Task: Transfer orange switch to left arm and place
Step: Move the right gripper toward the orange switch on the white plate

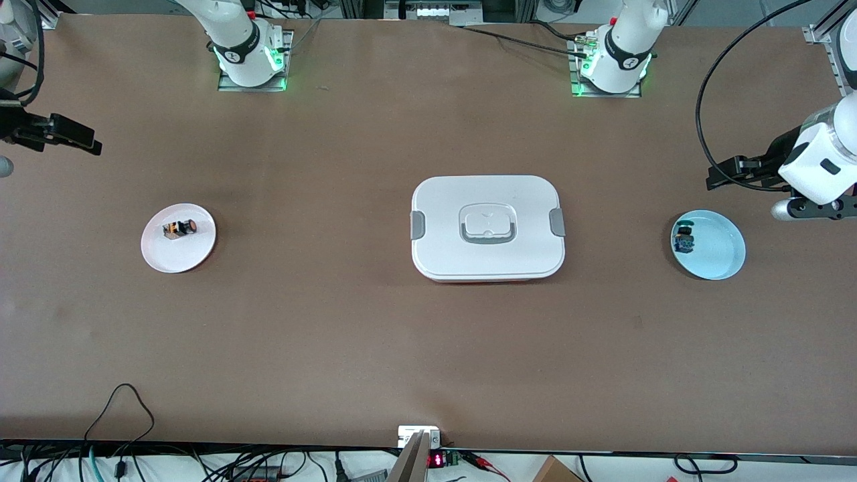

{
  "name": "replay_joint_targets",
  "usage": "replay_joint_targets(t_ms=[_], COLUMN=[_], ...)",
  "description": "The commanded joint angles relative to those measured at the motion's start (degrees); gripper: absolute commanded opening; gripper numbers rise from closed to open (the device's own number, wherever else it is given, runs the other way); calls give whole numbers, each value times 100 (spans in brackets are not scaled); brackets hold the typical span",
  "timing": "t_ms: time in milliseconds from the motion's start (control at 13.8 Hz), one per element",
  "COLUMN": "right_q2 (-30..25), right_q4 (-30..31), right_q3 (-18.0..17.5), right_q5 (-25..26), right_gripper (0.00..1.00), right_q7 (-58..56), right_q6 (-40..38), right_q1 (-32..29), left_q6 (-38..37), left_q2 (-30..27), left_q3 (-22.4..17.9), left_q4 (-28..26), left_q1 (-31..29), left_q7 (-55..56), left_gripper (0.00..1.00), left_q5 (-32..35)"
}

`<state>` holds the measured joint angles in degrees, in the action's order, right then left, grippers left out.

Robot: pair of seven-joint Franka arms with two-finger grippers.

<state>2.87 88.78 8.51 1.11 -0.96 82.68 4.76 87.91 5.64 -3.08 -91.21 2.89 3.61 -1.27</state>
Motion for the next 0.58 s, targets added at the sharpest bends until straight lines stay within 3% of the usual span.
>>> replay_joint_targets(t_ms=[0, 508], right_q2=[213, 916], right_q4=[-212, -194], right_q3=[-16, -25], right_q5=[117, 170], right_gripper=[100, 100], right_q7=[87, 87], right_q6=[-60, 397], right_q1=[60, 60], left_q6=[-2, 7], left_q2=[51, 60], left_q3=[9, 9], left_q4=[113, 121], left_q1=[-8, -8], left_q7=[-36, -44], left_gripper=[100, 100], left_q5=[83, 92])
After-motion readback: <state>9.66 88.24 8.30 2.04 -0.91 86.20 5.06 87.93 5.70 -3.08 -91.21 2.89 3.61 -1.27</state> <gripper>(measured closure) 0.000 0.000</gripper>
